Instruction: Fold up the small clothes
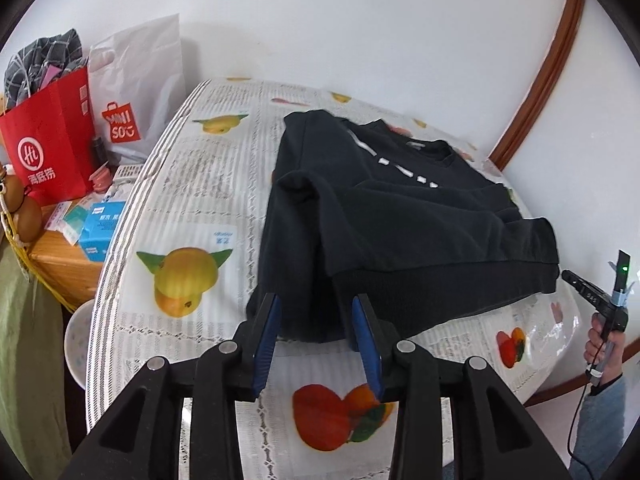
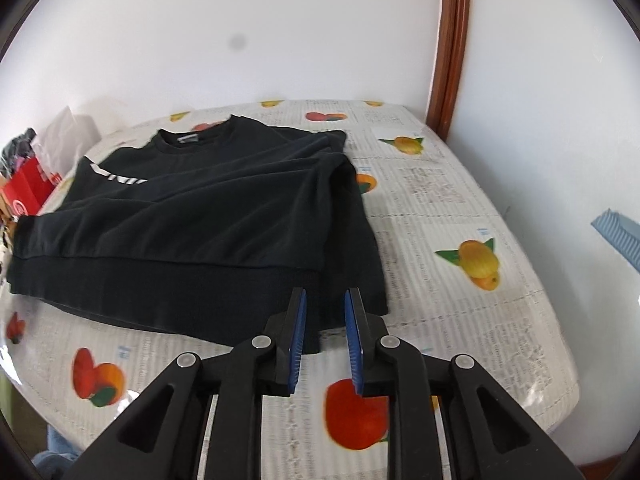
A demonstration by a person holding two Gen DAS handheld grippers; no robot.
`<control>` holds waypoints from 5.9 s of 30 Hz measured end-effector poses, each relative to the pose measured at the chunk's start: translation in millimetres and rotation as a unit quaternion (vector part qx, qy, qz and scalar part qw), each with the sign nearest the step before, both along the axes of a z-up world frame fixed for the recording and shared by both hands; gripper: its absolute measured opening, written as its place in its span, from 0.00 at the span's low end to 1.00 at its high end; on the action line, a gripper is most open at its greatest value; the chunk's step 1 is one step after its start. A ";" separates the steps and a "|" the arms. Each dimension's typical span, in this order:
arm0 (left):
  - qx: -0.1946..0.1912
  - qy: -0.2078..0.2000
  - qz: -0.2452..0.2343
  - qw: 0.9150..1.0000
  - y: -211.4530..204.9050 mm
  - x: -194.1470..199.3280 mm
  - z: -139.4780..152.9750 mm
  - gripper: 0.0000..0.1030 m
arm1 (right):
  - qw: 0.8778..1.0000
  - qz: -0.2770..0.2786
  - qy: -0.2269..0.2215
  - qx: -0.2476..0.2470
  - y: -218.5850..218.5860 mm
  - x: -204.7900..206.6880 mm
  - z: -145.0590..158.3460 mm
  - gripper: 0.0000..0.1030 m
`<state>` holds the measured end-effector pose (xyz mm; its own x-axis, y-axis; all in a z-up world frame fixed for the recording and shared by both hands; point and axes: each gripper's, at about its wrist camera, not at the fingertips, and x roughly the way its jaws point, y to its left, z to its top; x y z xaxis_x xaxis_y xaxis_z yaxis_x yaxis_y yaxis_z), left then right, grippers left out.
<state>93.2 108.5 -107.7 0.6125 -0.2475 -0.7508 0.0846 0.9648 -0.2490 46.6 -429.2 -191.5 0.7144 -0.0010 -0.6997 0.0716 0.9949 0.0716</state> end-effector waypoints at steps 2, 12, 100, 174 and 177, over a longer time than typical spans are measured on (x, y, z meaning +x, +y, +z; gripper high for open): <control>-0.001 -0.006 -0.011 1.000 -5.7 -2.0 2.6 0.36 | 1.000 0.003 0.003 0.007 2.8 1.8 -2.1 0.19; -0.010 0.014 -0.048 0.999 -28.5 4.0 -10.5 0.42 | 1.000 0.015 0.015 0.016 17.3 14.1 -15.9 0.29; 0.029 0.036 -0.138 0.989 -93.5 175.7 -20.0 0.39 | 0.992 0.072 0.057 0.081 58.6 183.2 -15.3 0.19; 0.137 0.013 0.037 0.990 -24.1 66.1 -14.2 0.37 | 0.995 0.098 0.027 -0.020 192.5 173.9 -13.4 0.39; 0.136 0.005 0.040 0.990 -18.2 48.6 -13.2 0.46 | 0.993 0.099 0.029 -0.050 200.0 161.1 -20.7 0.39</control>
<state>141.8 90.3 -120.9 0.6134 0.0136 -0.7897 0.0045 0.9998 0.0207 207.7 -229.2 -212.1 0.6660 0.0646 -0.7432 -0.1253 0.9918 -0.0261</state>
